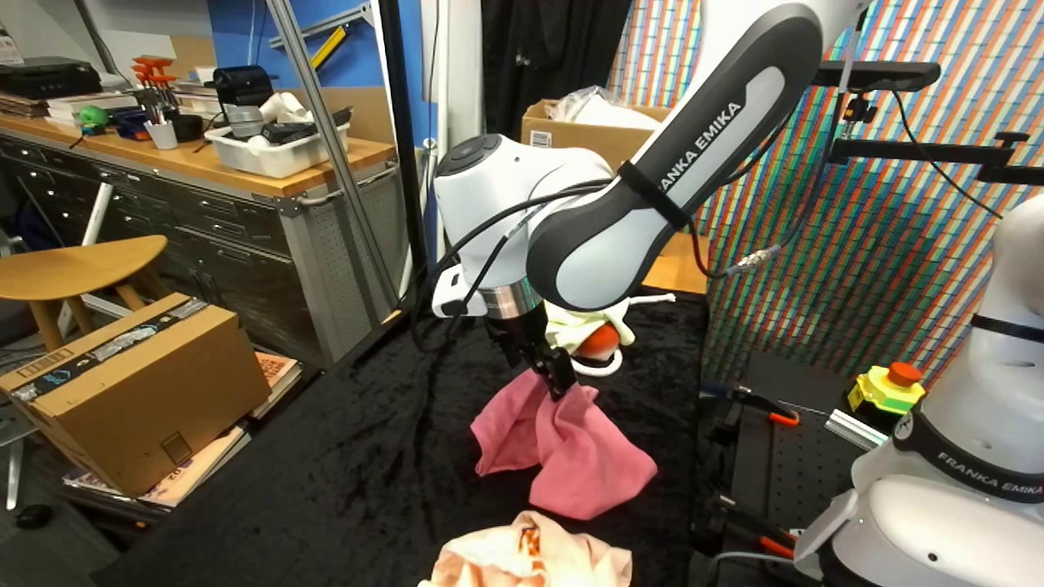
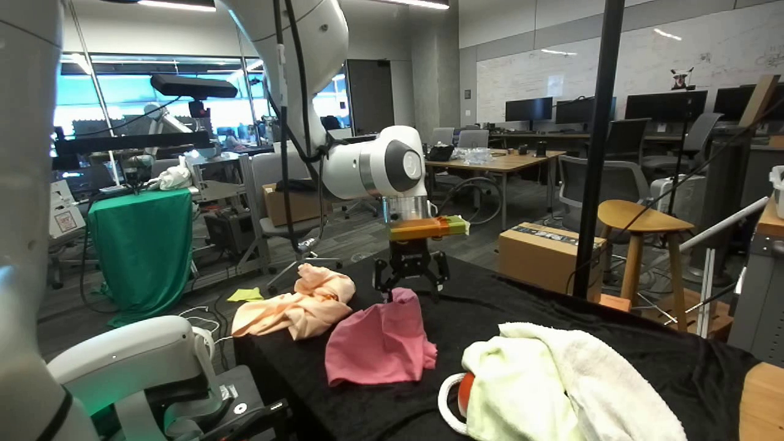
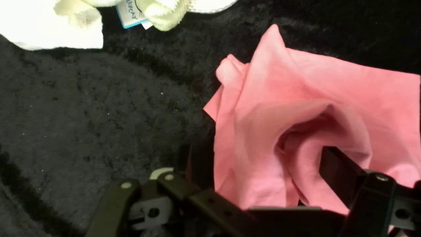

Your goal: Pile up the objects on the table.

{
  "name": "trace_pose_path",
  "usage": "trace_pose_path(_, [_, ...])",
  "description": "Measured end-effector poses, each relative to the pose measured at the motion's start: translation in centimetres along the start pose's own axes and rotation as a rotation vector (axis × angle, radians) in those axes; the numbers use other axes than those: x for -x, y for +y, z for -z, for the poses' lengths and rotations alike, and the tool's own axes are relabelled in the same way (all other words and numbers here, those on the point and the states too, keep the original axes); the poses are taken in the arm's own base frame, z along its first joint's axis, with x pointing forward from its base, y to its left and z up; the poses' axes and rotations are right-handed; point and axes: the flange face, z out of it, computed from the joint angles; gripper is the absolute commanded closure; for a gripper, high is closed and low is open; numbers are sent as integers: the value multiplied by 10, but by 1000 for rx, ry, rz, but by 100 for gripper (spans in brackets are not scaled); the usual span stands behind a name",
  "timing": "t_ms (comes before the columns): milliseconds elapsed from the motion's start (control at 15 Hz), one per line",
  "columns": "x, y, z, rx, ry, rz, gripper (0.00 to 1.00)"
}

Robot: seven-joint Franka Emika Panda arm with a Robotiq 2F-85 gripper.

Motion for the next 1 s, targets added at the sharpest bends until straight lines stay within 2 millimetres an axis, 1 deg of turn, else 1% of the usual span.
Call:
trace_pose_path(267, [0,5,-18,-15,-27,10,0])
trace_pose_path(533, [-2,10,-32,-42,-45,-9,0])
trace_pose_path(600, [-3,12,-34,-42,-46,-22,8])
trace_pose_path(667, [-3,14,-36,-33,-48,-36,26])
trace_pose_path(733, [-4,16,-38,-16,-47,-53,32])
trace_pose_path(800, [-5,18,-39,4,-48,-72,42])
trace_pose_path(1000, [-6,23,-40,67,-45,-152,65])
